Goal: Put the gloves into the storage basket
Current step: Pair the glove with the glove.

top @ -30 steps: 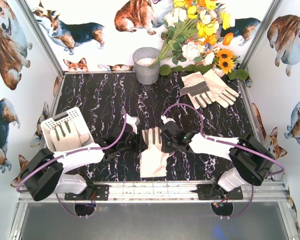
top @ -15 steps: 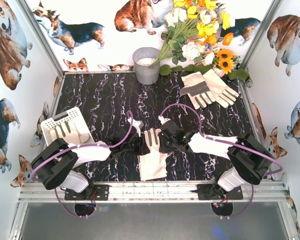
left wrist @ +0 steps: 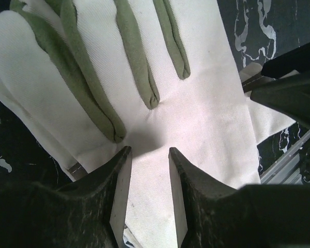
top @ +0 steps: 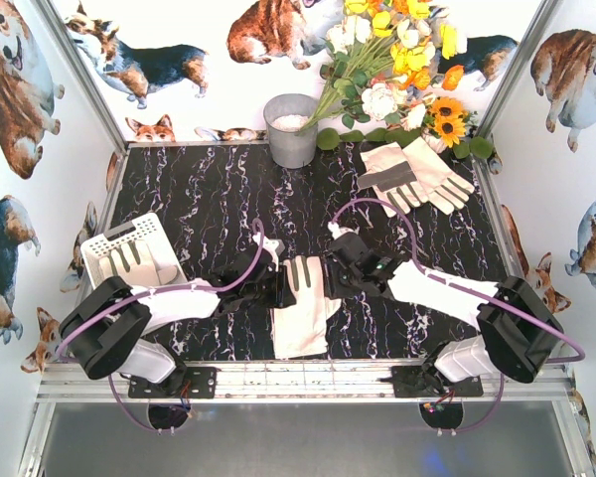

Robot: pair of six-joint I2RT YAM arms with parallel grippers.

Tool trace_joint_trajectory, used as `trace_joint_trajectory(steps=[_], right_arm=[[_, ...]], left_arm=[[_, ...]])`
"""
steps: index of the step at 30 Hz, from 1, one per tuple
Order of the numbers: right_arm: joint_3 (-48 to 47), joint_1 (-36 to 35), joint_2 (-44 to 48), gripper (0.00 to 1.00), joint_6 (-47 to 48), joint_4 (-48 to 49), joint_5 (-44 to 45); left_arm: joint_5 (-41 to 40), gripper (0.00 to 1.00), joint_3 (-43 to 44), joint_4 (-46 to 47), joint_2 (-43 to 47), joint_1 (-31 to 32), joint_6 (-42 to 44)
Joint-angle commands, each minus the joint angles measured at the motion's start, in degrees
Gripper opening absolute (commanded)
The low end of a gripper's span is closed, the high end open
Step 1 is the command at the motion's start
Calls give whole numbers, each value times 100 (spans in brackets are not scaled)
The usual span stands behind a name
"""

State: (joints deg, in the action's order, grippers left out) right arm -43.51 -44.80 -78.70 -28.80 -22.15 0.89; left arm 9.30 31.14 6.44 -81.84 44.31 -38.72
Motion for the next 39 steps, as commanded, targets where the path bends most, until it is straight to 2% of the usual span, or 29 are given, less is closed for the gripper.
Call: trace_joint_trajectory(steps=[1,4,7,9,13,17,21,24,27,35,39], right_arm=[[-70,143,202,33,-248,-184,-150],[26,156,272,33,-468,-148,-271],[123,163,340,21,-585,-71,-254],[125,172,346,16,-587,-59,-254],[123,182,323,14,-616,29,-307],[122,190,270,13,-592,83,-358],[167,191,280,11,-583,158,-378],[180,191,301,10,-582,184,-392],[238,191,343,8,-595,241,-394],[273,199,284,2,-548,379,-478],[247,199,187,0,-518,426,-540]], left_arm=[[91,32,281,-208,152,-37,91],[39,37,502,-474,303,-37,88],[-327,42,577,-792,651,-35,-36],[-676,46,566,-1081,904,-37,-220],[-1195,59,352,-1566,1379,-37,-596],[-1290,65,-22,-1598,1605,-220,-842],[-426,56,-398,-668,1528,-500,-1007],[16,56,-521,-135,1253,-616,-1107],[79,54,-602,25,1014,-697,-1061],[183,31,-651,233,338,-840,-750],[215,28,-650,285,217,-842,-758]])
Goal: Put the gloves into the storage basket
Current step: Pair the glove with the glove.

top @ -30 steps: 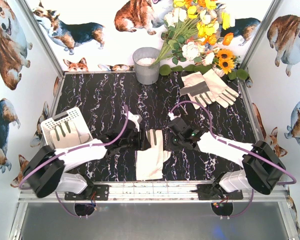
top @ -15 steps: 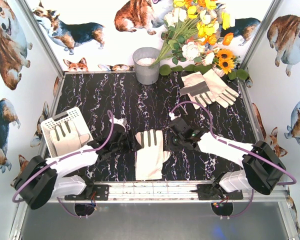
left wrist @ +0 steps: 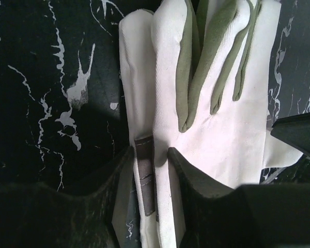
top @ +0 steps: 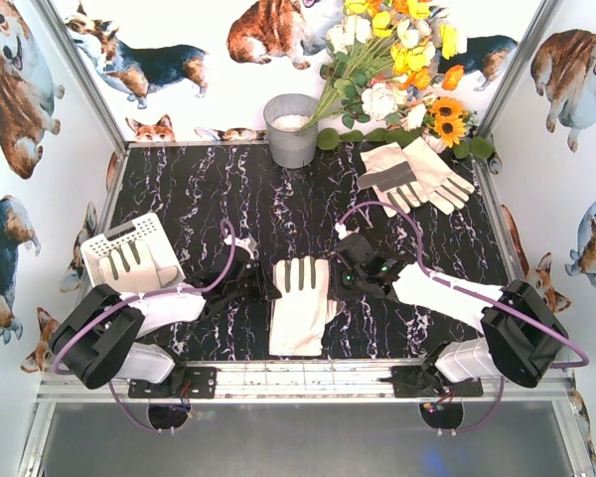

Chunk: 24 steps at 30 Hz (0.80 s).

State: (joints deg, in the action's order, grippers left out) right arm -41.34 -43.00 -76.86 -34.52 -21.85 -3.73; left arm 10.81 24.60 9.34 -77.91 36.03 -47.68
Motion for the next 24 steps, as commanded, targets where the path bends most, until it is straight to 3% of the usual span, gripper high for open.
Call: trace_joint_trajectory(steps=[1,14,19,24], right_arm=[[23,20,-18,0,70,406,-96],[-40,29,-103,1,96,360,-124],[-3,247,232,23,-80,-72,-104],[336,881,688,49,-526,-104,-785]], left_arm=[[62,27,-11,11,-190,-13,126],[-43,9,-113,-52,-242,-9,65],[-130,2,-95,-264,-221,-10,116],[-149,0,-61,-407,-233,-22,170]])
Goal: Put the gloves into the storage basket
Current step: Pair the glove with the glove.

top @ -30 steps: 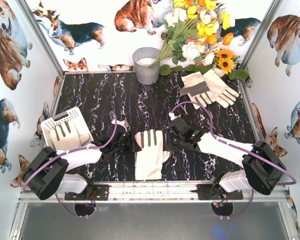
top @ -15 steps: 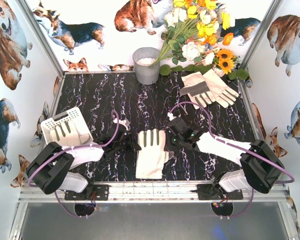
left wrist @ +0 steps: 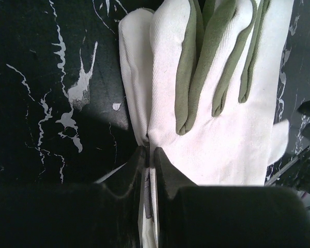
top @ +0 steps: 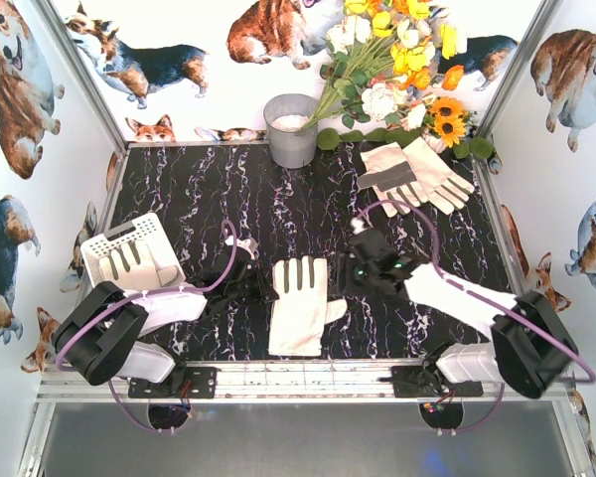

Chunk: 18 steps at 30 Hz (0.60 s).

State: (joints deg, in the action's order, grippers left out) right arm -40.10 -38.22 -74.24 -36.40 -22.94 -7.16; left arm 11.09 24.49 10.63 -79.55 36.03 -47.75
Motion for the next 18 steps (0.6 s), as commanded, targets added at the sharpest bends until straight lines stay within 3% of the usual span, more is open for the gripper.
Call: trace_joint_trajectory(steps=[1,5,11,18], right_arm=[[274,489,475,53,-425,47,-600],[524,778,461,63,-778,358,-1178],[1071,1202,100,63,-1222,1392,-2026],[1257,1233,-477,67,-1450,2143,-2610]], left_arm=[[-178,0,-45,-550,-70,-24,184],[-186,0,-28,-587,-75,-26,187],[-169,0,-50,-567,-110,-43,178],[-142,0,-27,-593,-149,-53,178]])
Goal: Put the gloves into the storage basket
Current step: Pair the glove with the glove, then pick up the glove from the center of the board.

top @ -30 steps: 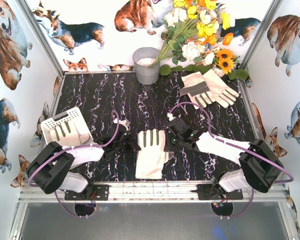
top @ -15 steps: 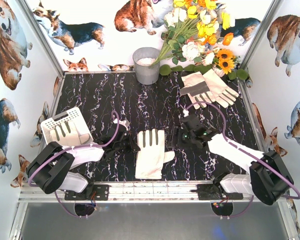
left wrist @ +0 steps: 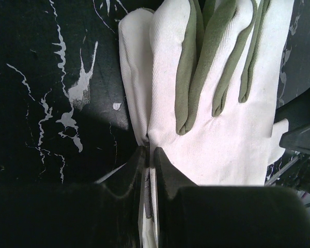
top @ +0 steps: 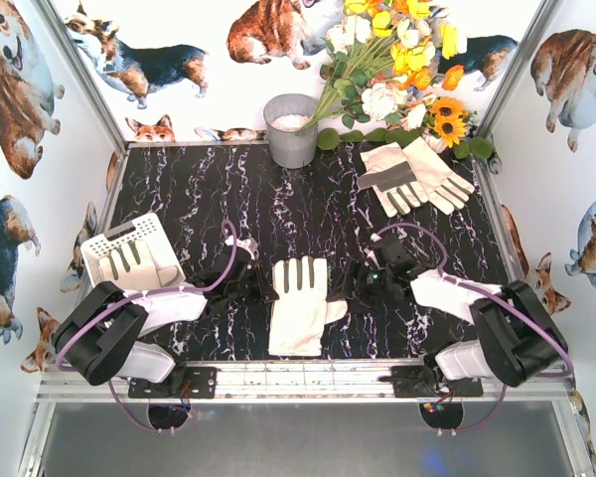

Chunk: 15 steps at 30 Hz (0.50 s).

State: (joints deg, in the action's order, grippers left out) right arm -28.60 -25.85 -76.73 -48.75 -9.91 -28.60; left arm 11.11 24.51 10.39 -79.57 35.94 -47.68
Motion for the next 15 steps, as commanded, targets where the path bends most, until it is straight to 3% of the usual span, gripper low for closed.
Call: trace_joint_trajectory(steps=[1,11,15], right_arm=[[131,-8,-321,67,-240,944,-514],[-39,-148,-1122,65,-281,1460,-964],[-172,-248,-1324,54,-237,1520,-1073]], left_arm=[[-145,0,-19,-580,-147,-44,171],[-136,0,-5,-663,-61,-44,152],[-106,0,-16,-651,-17,-44,137]])
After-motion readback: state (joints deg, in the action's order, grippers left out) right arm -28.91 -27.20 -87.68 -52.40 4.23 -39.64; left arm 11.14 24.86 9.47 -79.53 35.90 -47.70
